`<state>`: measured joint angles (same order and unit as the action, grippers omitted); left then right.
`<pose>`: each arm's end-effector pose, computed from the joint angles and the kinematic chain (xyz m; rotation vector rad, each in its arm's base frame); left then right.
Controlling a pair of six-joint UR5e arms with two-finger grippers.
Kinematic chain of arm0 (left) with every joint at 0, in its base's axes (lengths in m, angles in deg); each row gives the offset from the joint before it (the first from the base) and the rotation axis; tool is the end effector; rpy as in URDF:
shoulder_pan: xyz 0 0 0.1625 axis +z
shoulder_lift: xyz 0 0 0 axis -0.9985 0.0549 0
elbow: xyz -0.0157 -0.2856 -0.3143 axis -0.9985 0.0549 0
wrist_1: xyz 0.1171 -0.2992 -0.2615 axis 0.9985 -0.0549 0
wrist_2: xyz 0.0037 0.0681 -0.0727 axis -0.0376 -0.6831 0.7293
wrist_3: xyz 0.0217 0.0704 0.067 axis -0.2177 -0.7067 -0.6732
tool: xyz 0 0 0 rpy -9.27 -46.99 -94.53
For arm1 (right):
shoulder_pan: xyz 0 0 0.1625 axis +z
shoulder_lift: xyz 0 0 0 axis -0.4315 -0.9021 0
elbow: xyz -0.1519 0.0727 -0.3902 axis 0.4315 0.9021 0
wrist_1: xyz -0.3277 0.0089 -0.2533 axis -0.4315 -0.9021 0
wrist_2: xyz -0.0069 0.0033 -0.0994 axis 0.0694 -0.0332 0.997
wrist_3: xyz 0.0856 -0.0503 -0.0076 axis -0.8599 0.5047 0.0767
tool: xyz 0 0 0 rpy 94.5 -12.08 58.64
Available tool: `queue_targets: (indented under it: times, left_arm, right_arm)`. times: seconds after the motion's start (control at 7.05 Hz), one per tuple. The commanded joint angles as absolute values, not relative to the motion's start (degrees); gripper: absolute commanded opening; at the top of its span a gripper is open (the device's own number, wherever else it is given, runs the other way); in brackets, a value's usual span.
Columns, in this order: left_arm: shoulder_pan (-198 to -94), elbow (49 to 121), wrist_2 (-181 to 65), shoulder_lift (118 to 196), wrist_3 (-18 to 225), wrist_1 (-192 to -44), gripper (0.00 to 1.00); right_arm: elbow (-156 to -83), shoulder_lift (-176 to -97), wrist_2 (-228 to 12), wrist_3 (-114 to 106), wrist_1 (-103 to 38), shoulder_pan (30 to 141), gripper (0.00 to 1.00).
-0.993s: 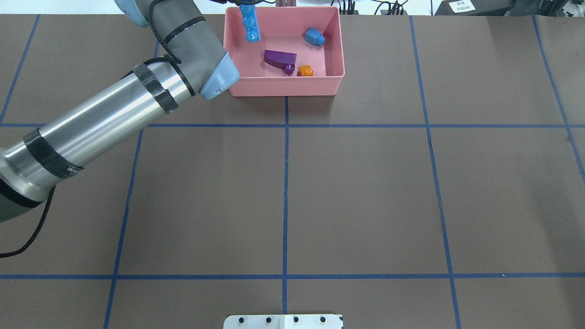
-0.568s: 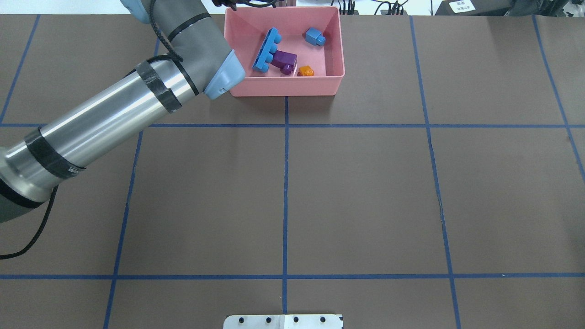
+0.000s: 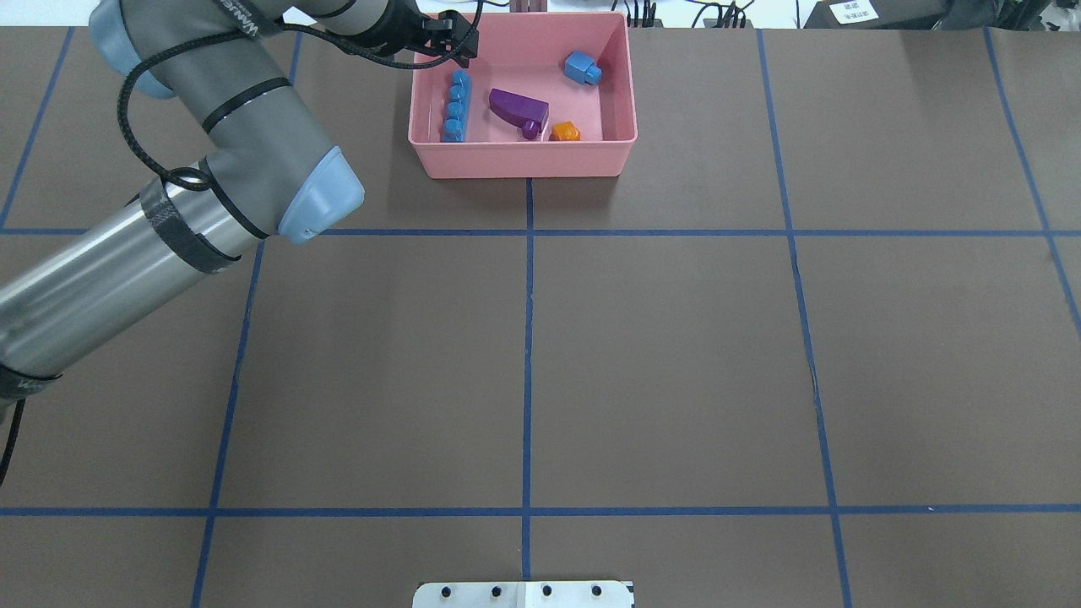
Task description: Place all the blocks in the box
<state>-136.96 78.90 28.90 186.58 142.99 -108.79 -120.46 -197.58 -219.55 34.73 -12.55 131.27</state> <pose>0.3933 -0.6288 0.1295 0.5068 0.9709 -0.0472 0.0964 -0.1076 0.7971 0.1878 -0.7545 -0.0806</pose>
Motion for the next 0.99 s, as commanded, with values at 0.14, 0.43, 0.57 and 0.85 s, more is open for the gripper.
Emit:
queue_targets:
  times: [0.14,0.43,0.57,0.85]
  left_arm:
    - [-136.86,80.34,28.92,185.78,143.35,-108.75,1.0]
    - [-136.69,80.78,28.92,185.86,143.62,-108.75,1.0]
    - [-136.69,81.04,28.92,185.69,143.62,-108.75,1.0]
    - [-136.6,81.92,28.92,185.25,143.62,-108.75,1.0]
  right_arm:
    - [-113.09,-196.04,-222.17,31.06,-2.56,131.38,0.97]
    - [-113.09,-194.71,-224.02,27.01,-2.56,130.25,0.97]
    - [-113.09,-194.45,-225.25,24.29,-2.56,129.19,0.96]
    - [-113.09,-191.56,-226.75,17.71,-1.69,122.89,0.97]
